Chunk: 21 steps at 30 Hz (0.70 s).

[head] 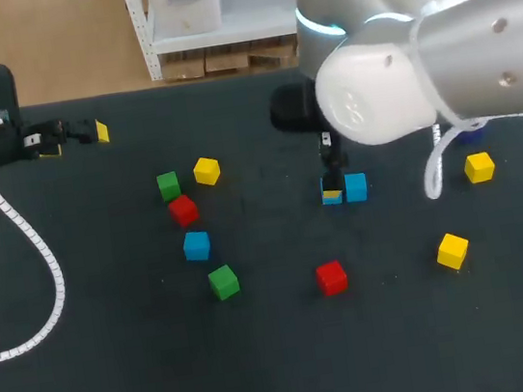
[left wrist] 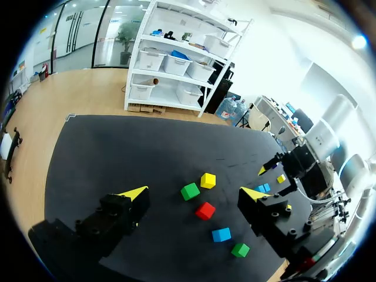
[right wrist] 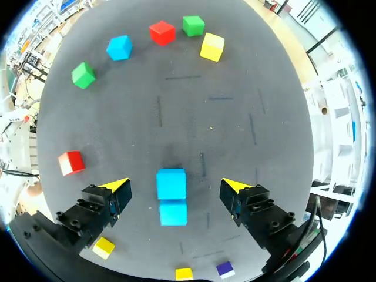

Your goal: Place the blue cubes, place green cubes on the blue cubes, place the yellow cubes on the green cubes, then place the red cubes on the yellow cubes, and place purple cube on the red cubes.

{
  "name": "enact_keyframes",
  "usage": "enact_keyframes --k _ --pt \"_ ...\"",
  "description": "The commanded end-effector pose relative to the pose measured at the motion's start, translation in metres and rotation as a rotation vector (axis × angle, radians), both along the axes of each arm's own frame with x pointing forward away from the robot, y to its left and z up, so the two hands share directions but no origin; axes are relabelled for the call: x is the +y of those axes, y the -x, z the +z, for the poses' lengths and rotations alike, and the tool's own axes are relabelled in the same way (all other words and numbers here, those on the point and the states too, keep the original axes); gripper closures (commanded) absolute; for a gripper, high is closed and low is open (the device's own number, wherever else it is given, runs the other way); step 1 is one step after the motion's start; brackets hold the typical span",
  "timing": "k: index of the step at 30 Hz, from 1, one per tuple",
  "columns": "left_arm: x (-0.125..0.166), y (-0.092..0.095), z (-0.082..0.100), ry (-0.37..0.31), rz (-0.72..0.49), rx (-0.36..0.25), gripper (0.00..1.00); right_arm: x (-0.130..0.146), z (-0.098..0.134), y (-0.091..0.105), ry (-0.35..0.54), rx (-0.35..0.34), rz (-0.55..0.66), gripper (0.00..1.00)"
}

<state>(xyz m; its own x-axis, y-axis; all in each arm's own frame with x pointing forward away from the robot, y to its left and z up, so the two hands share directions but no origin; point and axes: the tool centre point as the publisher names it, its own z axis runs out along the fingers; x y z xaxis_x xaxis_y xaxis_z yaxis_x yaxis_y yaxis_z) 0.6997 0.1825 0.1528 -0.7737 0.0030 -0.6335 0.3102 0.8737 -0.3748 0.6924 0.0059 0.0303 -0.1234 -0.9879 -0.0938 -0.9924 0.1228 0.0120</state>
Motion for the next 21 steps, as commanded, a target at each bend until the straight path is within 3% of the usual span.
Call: enact_keyframes --k 1,11,21 --pt "0.002 0.000 -0.002 0.009 -0.006 -0.007 0.00 -0.015 0.018 0.022 -0.042 -0.057 -0.011 0.00" --pt "0.002 0.000 -0.002 0.009 -0.006 -0.007 0.00 -0.045 0.050 0.030 -0.101 -0.130 -0.092 0.00" --pt "0.002 0.000 -0.002 0.009 -0.006 -0.007 0.00 -0.079 0.068 0.038 -0.117 -0.186 -0.172 0.00"
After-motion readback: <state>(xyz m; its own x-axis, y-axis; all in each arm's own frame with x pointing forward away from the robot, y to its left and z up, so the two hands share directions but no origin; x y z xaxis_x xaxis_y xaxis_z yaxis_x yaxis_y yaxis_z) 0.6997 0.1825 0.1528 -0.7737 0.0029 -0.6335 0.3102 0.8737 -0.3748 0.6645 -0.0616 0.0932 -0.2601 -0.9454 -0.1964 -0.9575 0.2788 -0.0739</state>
